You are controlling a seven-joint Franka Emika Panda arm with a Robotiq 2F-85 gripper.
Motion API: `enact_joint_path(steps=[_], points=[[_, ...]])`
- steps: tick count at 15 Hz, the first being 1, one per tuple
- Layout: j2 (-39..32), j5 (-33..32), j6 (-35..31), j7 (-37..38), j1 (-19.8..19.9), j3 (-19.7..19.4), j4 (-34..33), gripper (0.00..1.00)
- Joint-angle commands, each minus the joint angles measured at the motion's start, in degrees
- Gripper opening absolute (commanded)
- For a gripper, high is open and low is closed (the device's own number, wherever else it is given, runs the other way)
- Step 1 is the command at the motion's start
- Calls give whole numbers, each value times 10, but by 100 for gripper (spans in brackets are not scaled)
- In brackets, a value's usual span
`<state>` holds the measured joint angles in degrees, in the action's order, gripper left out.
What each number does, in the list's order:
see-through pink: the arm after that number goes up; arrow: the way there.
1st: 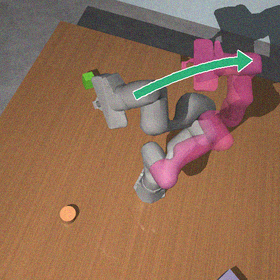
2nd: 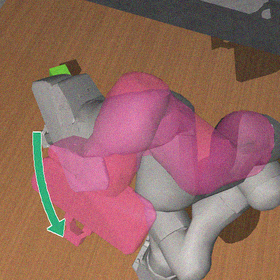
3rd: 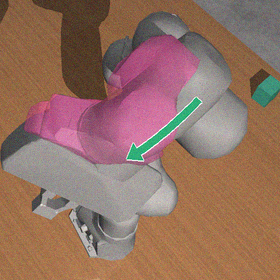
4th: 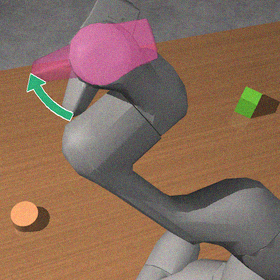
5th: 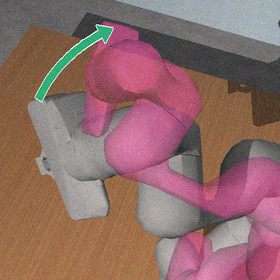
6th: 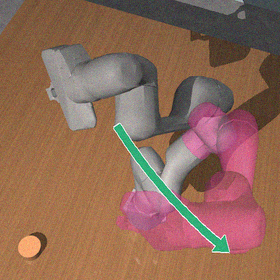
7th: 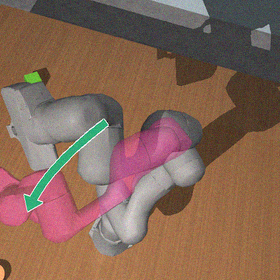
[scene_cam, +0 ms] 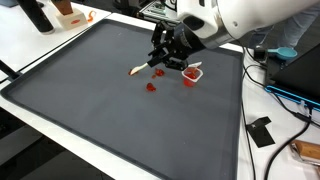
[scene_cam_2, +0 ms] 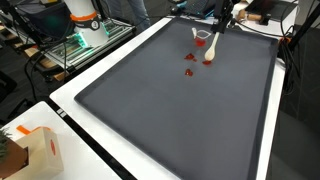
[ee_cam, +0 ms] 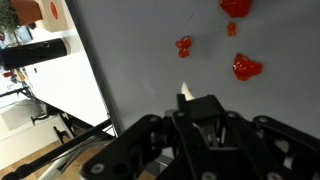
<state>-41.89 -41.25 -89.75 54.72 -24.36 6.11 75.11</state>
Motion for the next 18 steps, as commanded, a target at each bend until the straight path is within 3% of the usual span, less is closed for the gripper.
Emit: enact_joint_path(steps=[1,10,18], points=[[26,54,-32,-29,23,0,18,6],[91,166,-94,-94,63,-19,61,6],[169,242,-162,-147,97,-23,139,6]])
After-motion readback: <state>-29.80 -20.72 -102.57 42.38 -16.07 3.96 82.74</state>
